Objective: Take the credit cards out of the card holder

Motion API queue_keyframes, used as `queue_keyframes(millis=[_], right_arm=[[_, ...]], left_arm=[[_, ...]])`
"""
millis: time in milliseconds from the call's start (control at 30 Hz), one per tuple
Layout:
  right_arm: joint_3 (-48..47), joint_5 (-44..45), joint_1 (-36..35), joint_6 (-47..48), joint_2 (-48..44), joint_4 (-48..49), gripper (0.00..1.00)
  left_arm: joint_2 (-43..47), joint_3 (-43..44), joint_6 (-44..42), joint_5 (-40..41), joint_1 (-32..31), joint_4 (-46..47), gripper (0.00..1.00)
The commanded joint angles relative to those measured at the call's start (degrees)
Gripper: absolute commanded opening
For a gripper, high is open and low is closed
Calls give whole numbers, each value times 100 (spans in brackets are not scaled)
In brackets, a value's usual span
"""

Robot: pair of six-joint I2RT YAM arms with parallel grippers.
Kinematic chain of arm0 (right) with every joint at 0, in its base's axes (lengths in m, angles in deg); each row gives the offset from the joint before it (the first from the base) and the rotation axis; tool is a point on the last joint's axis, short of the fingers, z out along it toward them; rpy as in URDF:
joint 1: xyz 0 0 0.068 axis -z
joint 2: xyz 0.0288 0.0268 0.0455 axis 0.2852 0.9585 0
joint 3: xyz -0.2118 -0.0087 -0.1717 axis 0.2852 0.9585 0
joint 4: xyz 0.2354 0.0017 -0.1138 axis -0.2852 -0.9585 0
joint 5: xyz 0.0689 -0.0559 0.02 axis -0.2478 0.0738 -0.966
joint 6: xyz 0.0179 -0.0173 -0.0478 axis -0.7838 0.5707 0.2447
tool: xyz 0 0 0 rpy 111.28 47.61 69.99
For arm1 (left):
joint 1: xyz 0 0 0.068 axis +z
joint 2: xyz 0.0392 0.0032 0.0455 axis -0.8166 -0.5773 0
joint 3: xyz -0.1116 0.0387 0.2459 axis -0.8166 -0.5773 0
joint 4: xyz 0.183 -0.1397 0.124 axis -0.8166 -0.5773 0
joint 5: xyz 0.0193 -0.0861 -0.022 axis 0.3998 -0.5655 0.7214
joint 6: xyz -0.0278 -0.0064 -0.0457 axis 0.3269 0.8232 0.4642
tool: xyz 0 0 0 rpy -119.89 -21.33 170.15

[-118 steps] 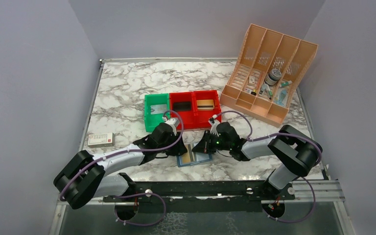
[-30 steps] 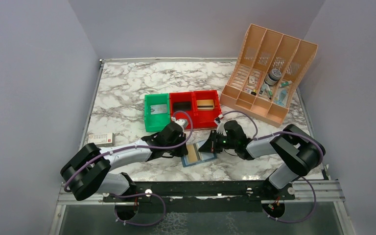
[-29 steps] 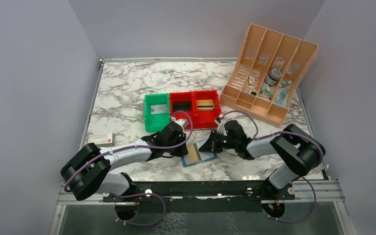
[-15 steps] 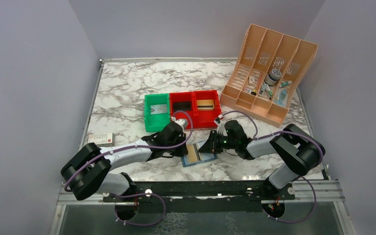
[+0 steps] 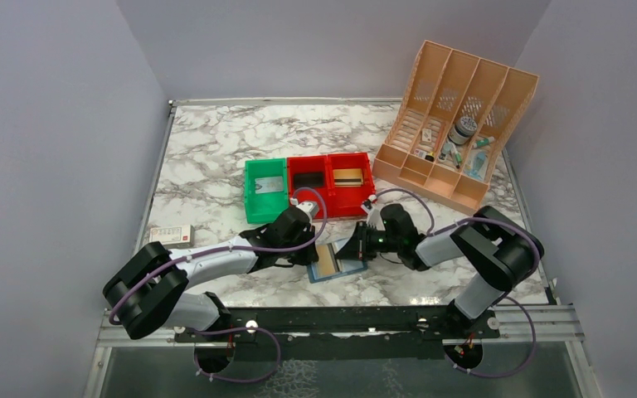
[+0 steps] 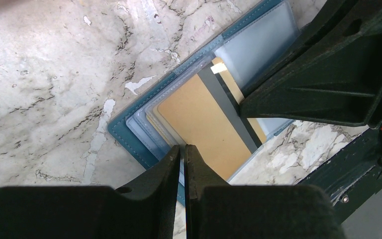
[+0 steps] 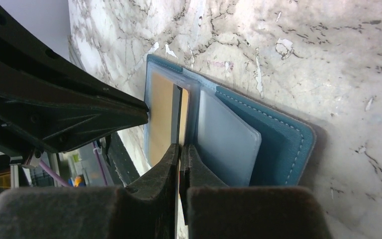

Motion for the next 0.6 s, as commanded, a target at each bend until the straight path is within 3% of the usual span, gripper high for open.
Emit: queue_keyframes(millis=[0, 233, 567], right_arm=[[126, 469, 79, 218, -440, -413, 1], [185, 698, 272, 477, -910, -882, 1], [257, 257, 273, 184, -488, -277, 1]], left_arm=[[-149, -42, -148, 119, -22, -328, 12], [-170, -35, -122, 145, -32, -327, 12], [139, -78, 18, 208, -38, -178, 16]])
